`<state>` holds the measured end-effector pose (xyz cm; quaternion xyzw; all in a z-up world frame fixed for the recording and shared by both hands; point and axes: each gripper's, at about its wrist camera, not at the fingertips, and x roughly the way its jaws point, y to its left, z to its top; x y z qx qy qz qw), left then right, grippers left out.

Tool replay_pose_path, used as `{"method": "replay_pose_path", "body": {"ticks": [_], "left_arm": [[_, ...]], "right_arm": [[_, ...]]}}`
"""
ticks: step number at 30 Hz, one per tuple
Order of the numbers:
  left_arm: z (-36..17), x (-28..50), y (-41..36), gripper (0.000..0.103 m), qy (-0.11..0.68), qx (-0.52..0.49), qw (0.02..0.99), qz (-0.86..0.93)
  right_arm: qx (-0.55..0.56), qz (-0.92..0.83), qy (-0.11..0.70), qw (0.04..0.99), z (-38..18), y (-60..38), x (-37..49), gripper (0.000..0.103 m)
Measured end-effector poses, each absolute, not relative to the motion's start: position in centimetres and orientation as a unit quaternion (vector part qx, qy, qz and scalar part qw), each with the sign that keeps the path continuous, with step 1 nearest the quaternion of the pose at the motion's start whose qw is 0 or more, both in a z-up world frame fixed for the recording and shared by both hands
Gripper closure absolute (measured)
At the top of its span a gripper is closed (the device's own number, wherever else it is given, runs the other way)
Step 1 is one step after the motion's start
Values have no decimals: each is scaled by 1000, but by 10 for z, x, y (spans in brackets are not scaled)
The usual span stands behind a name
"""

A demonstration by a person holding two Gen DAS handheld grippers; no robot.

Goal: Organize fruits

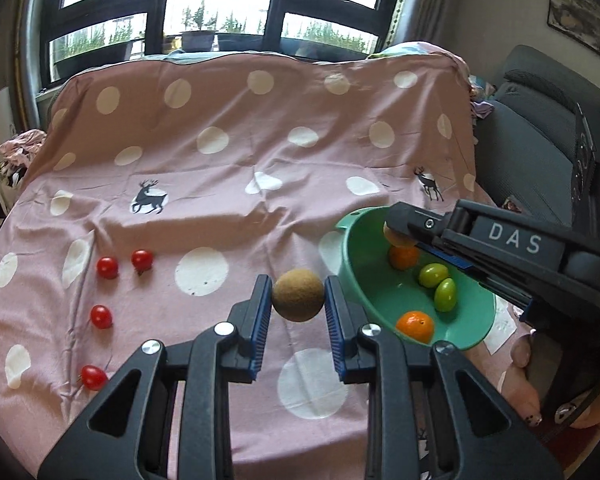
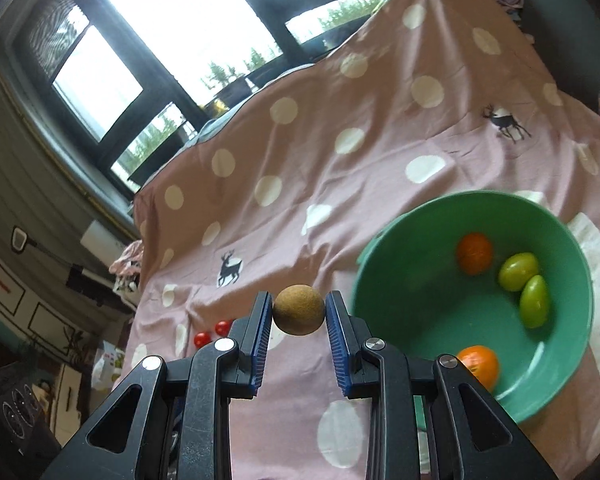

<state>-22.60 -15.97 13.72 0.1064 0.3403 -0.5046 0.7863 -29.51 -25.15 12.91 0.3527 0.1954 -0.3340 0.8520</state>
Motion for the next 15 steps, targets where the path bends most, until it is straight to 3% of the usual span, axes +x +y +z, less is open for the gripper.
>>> {"method": "replay_pose_path", "body": {"ticks": [15], "left_arm": [[112, -271, -241, 76, 371, 141, 713, -578]], "right_arm": [[404, -429, 189, 785, 108, -293, -377, 73]]}}
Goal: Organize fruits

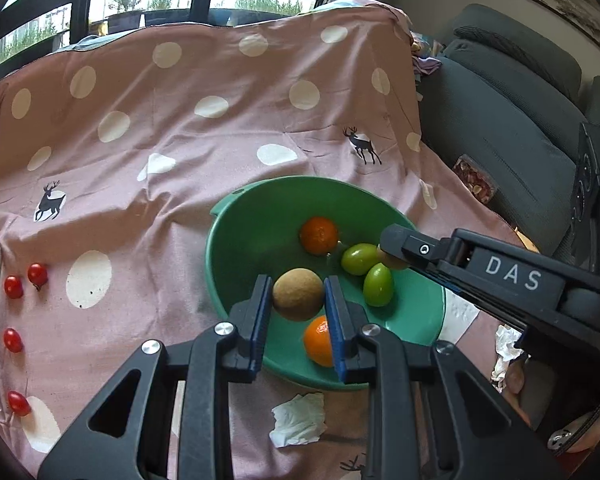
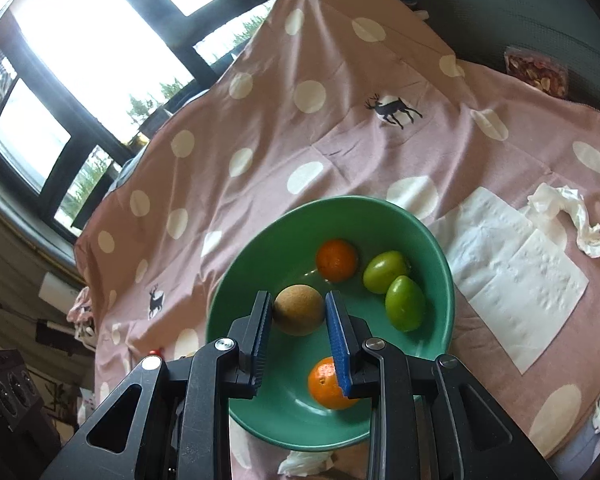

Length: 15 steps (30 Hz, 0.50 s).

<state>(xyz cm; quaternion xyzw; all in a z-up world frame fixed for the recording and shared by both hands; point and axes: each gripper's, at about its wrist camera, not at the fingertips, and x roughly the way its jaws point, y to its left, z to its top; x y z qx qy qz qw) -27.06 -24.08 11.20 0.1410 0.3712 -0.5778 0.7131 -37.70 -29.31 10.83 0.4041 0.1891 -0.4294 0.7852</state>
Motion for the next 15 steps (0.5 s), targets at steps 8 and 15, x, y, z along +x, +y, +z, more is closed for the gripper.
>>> {"method": "replay_pose_path", "body": {"ticks": [8, 15], "left_arm": [[113, -271, -238, 51, 365, 143, 717, -576], [117, -218, -189, 31, 380, 125, 774, -491]], "right_arm": [[401, -454, 200, 770, 107, -296, -382, 62], [389, -440, 199, 785, 113, -290, -370, 59]]}}
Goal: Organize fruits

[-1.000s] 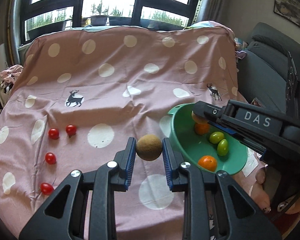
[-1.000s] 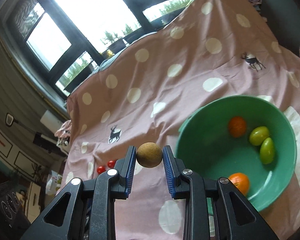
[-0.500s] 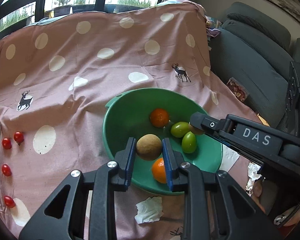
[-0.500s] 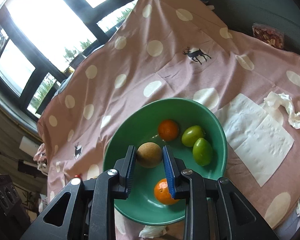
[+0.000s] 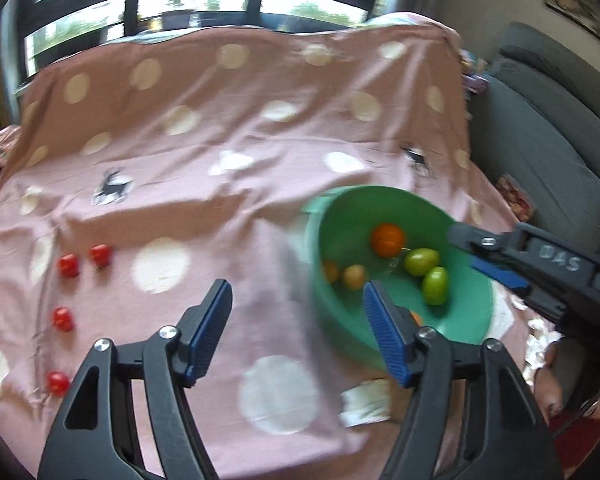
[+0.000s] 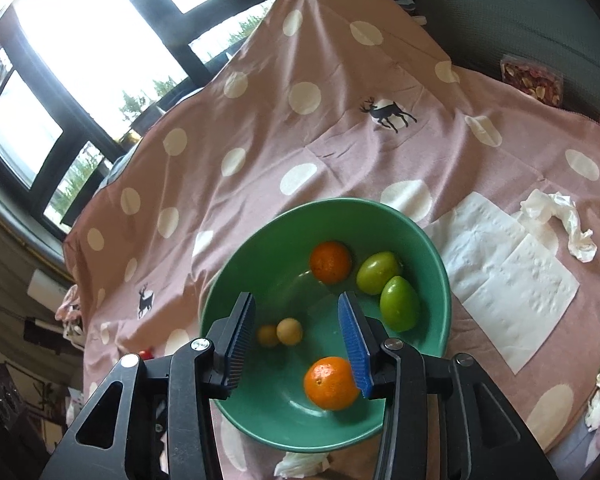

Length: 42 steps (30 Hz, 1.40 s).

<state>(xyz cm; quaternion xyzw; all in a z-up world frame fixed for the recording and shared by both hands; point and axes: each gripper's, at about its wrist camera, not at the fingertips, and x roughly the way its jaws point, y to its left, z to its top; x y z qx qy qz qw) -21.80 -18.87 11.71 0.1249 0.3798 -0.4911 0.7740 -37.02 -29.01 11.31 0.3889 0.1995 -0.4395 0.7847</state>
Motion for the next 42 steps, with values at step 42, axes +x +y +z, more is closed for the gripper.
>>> {"method": "replay_pose_path", "body": {"ticks": [42], "left_arm": [[33, -100, -62, 68, 474, 85, 840, -250]], "right_arm": [[275, -55, 466, 839, 5, -186, -38, 69]]}}
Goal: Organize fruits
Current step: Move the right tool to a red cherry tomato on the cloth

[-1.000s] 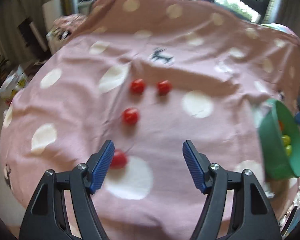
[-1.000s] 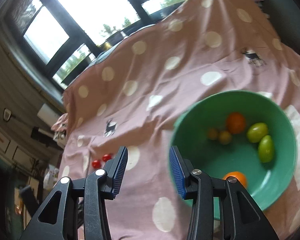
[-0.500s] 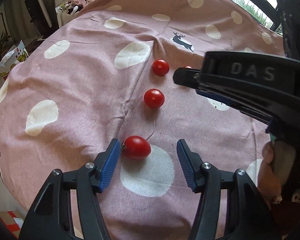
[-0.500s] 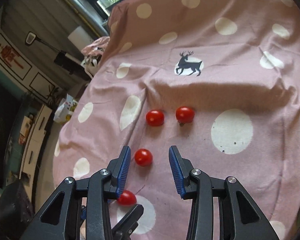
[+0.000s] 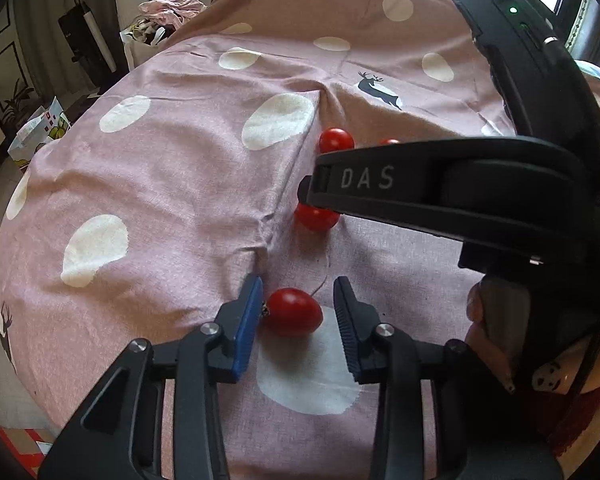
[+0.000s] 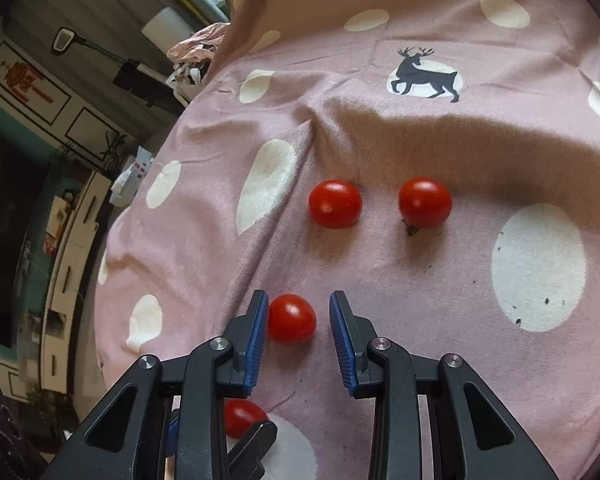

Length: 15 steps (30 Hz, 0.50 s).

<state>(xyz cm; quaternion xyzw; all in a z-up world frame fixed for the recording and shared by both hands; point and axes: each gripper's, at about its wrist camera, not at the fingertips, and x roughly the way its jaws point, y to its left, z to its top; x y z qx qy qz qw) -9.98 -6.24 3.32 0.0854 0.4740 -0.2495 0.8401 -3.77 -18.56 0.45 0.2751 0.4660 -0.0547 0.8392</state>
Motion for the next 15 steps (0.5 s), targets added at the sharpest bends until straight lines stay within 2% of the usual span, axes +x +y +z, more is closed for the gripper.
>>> {"method": "replay_pose_path", "body": {"ticks": [1, 3, 11, 15], "left_arm": [[32, -99, -63, 70, 472, 90, 841, -248], [32, -99, -63, 72, 470, 95, 842, -248], [38, -84, -50, 73, 512, 25, 815, -270], [39, -88, -54, 72, 510, 38, 816, -268]], "right_arm": [[275, -53, 466, 839, 4, -185, -37, 69], [273, -46, 464, 841, 4, -181, -37, 75], [314, -71, 440, 838, 15, -195, -65, 76], [342, -85, 405, 843, 34, -208, -94, 76]]}}
